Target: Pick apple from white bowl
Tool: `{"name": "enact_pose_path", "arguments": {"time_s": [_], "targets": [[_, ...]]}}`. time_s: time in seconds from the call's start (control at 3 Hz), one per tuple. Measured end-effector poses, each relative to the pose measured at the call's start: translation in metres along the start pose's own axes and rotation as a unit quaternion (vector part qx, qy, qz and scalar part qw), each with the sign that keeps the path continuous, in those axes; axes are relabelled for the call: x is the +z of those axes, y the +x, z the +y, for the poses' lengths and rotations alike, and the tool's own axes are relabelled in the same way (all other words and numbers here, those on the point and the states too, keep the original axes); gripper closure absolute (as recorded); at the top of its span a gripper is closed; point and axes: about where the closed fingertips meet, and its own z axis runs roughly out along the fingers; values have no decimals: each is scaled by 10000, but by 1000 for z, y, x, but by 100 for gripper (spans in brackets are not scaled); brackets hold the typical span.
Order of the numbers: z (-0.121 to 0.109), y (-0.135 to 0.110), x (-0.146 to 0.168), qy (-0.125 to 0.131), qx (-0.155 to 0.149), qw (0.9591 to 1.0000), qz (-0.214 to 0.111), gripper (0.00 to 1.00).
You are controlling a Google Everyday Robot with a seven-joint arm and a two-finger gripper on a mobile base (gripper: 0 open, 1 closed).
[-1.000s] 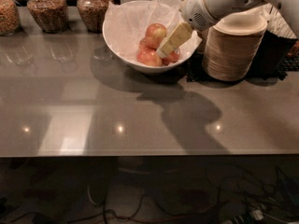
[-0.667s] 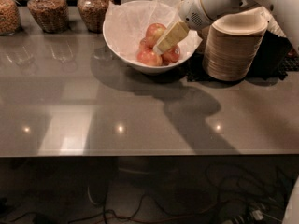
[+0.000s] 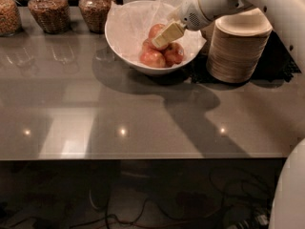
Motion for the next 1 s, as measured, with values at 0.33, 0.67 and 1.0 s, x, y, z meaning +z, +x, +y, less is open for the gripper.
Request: {"name": "enact_pose_path", "arguments": {"time_s": [0.33,0.67,1.0], "targets": [[1,4,10,-48,1,10000,87,26],[3,10,20,-83,14,9998,196,22],[3,17,28,-100,64,9995,294,34]]}}
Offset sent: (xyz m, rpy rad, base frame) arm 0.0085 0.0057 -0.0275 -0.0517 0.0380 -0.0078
